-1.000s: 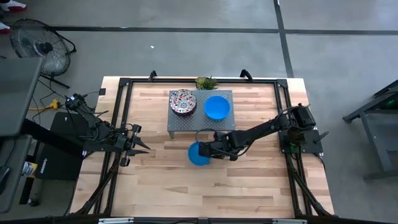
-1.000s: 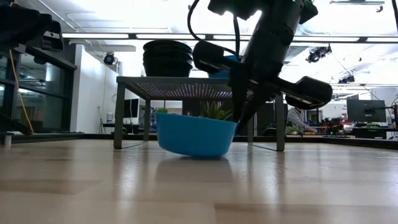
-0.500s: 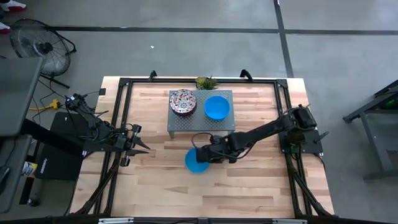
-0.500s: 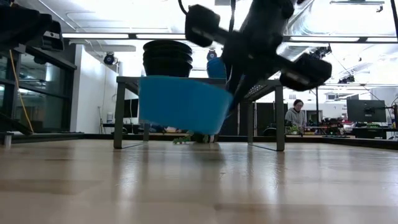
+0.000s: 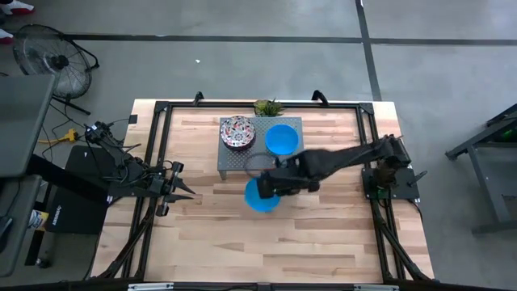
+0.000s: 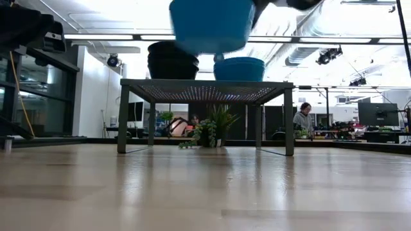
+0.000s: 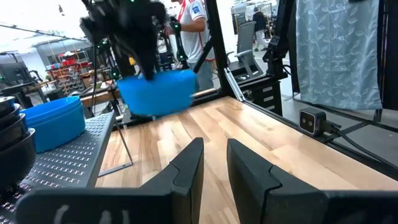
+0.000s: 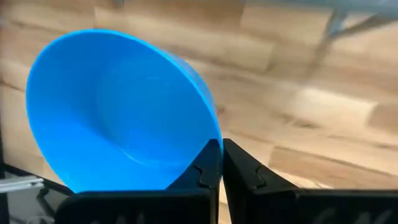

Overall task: Pick & Place Mini bowls
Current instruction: Stack the blue bowl on the stacked blue bowls on the shelf, then return to home position

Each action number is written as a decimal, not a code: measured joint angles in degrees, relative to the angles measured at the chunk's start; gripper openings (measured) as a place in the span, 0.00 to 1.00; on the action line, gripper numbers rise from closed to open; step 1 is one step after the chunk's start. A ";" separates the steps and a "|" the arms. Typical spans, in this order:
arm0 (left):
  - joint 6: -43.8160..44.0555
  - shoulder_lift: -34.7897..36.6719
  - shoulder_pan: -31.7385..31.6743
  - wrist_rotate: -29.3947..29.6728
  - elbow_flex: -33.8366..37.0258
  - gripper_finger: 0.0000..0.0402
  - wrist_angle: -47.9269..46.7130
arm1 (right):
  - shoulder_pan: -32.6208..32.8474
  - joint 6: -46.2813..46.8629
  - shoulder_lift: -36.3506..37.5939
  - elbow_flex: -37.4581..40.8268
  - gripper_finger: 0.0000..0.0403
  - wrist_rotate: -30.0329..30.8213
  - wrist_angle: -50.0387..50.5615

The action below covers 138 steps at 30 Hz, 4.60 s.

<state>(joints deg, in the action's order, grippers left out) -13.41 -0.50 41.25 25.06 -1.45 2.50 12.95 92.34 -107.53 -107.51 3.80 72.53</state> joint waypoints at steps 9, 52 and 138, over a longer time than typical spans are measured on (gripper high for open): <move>-0.01 0.00 0.01 0.00 0.00 0.16 0.00 | -7.09 -6.99 0.18 -18.28 0.00 5.91 17.44; -0.02 0.00 0.01 0.00 0.00 0.16 0.11 | -29.07 -15.61 8.33 1.77 0.00 -3.03 9.52; -0.02 0.00 0.00 0.00 0.00 0.16 0.02 | -0.47 -52.98 70.09 100.28 0.27 7.14 -108.93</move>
<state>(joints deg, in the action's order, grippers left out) -13.43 -0.49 41.25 25.06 -1.45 2.52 12.48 39.36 -37.43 -7.24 10.94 -36.40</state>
